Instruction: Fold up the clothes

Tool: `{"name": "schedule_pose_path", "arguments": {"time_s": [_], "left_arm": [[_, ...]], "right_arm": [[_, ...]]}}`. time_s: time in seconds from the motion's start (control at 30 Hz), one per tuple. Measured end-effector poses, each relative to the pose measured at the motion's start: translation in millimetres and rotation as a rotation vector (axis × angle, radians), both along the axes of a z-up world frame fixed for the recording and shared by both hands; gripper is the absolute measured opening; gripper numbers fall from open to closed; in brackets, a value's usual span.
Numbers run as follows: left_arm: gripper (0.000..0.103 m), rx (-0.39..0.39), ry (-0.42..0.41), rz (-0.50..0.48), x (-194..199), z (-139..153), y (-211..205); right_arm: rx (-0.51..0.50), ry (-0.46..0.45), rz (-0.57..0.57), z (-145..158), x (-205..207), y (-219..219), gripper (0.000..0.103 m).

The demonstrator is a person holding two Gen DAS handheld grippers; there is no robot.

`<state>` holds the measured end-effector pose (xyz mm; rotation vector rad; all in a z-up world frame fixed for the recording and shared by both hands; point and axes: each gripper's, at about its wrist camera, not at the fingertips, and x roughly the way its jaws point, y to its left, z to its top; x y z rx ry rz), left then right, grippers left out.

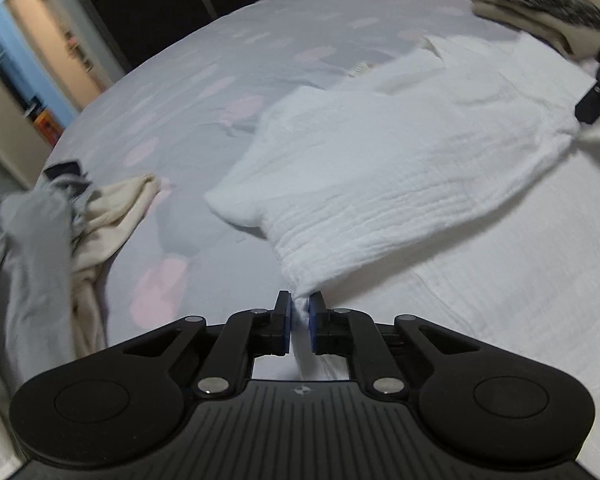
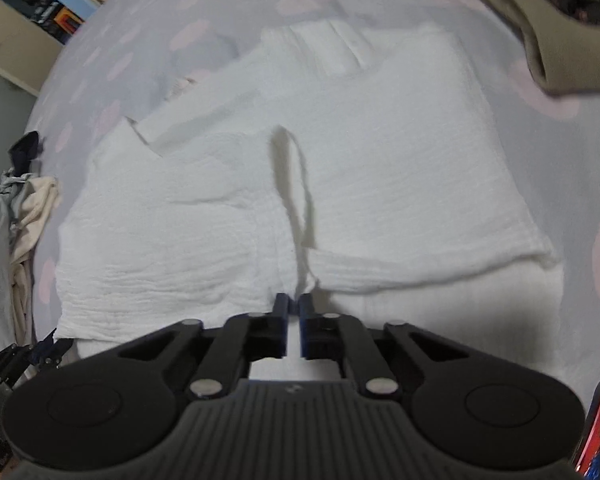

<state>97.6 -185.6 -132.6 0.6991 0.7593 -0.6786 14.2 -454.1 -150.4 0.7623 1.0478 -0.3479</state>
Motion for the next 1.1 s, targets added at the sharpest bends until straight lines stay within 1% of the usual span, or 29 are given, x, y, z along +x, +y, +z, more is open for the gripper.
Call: {"name": "schedule_pose_path", "arguments": {"time_s": [0.07, 0.13, 0.2, 0.33, 0.43, 0.47, 0.53, 0.57, 0.73, 0.8, 0.87, 0.93, 1.1], "left_arm": [[0.006, 0.019, 0.006, 0.015, 2, -1, 3], [0.006, 0.05, 0.024, 0.038, 4, -9, 5], [0.006, 0.068, 0.06, 0.073, 8, -20, 8], [0.007, 0.071, 0.045, 0.055, 8, -24, 7], [0.013, 0.057, 0.07, 0.083, 12, -18, 11], [0.017, 0.055, 0.079, 0.095, 14, -16, 13], [0.023, 0.054, 0.088, 0.12, 15, -10, 17], [0.023, 0.052, 0.092, 0.119, 12, -7, 18], [0.025, 0.042, 0.097, 0.086, -6, 8, 20], [0.03, 0.034, 0.089, 0.054, -16, 13, 22], [0.037, 0.026, 0.086, 0.018, -26, 17, 23], [0.042, 0.04, 0.096, -0.001, -34, 17, 24], [0.044, 0.097, 0.142, -0.03, -53, 12, 33]], "right_arm": [[0.001, -0.046, 0.011, 12, 1, 4, 0.005], [-0.018, -0.061, 0.038, 18, 3, 11, 0.004], [-0.041, -0.026, 0.058, 11, 5, 15, 0.004], [-0.076, 0.052, 0.064, -14, 6, 14, 0.004], [-0.108, 0.087, 0.066, -25, 6, 9, 0.006], [-0.121, 0.094, 0.066, -24, 5, 8, 0.011], [-0.14, 0.078, 0.078, -18, 1, 7, 0.012], [-0.146, 0.065, 0.087, -14, -1, 6, 0.015], [-0.172, 0.023, 0.196, 4, -21, 9, 0.027], [-0.197, 0.016, 0.256, 8, -32, 13, 0.034], [-0.224, 0.015, 0.32, 10, -42, 19, 0.035], [-0.247, 0.02, 0.379, 11, -53, 26, 0.035], [-0.325, 0.065, 0.516, 1, -86, 51, 0.045]]}}
